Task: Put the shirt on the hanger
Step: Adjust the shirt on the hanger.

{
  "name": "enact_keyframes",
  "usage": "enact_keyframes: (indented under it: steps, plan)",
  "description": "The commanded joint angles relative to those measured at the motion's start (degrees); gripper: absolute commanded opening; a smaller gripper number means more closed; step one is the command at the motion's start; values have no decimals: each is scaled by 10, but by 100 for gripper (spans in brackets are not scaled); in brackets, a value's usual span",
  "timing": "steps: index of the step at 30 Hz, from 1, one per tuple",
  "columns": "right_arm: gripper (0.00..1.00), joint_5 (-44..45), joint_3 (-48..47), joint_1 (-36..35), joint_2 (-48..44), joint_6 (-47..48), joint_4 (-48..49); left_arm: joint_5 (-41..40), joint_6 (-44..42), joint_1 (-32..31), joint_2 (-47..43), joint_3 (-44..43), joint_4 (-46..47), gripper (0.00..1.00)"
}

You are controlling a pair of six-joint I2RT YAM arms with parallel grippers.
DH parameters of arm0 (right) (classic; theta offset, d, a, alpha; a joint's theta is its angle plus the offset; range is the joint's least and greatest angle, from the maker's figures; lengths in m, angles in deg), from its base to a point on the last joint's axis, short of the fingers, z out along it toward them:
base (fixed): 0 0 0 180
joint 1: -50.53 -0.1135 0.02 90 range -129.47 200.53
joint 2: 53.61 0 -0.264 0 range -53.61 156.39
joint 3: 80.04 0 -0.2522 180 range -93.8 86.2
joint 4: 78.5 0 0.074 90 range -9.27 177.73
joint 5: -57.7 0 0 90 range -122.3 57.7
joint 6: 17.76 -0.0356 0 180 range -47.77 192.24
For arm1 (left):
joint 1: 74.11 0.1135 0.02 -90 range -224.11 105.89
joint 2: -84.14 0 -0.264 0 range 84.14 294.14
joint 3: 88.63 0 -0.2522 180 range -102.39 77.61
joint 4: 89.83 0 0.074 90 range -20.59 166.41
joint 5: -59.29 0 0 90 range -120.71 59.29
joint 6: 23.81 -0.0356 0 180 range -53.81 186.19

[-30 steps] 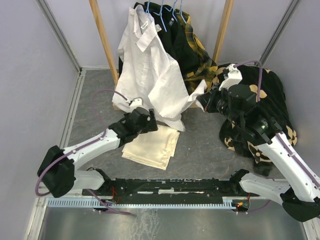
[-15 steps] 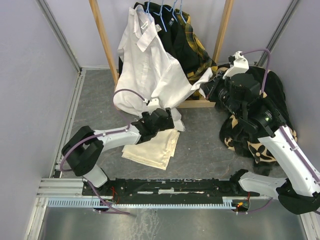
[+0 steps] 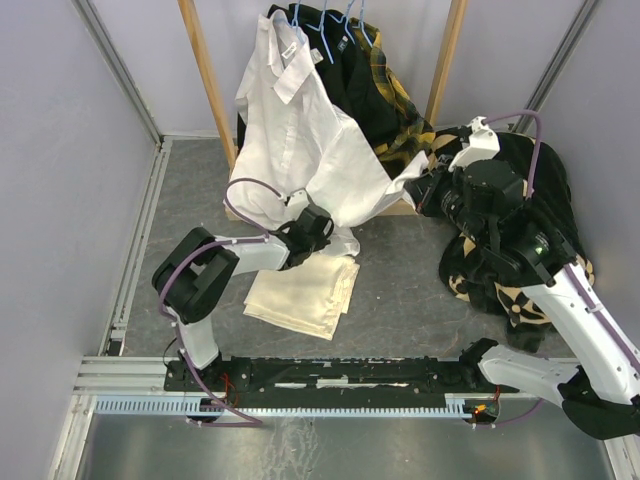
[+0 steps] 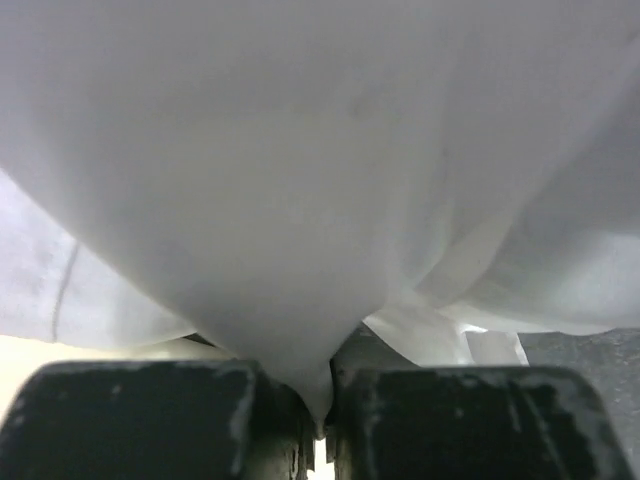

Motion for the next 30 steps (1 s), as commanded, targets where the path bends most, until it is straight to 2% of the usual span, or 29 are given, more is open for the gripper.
enact_keyframes:
  steps: [1,6,11,17,23,30]
  plan:
    - [0,-18,16,1,-12,-6,13,-26,-17,17,-44,-4,-18,3]
    - [0,-30,44,1,-18,-7,18,-69,-35,50,-116,24,-62,3]
    - [0,-59,81,2,-28,-21,32,-36,-72,114,-143,18,-48,3]
    - [0,-74,118,2,-37,-41,35,-33,-122,152,-104,-56,-61,3]
    - [0,-99,156,1,-39,-54,49,0,-147,183,-75,-93,-28,3]
    - [0,-117,192,1,-45,-67,56,23,-195,215,3,-212,-24,3]
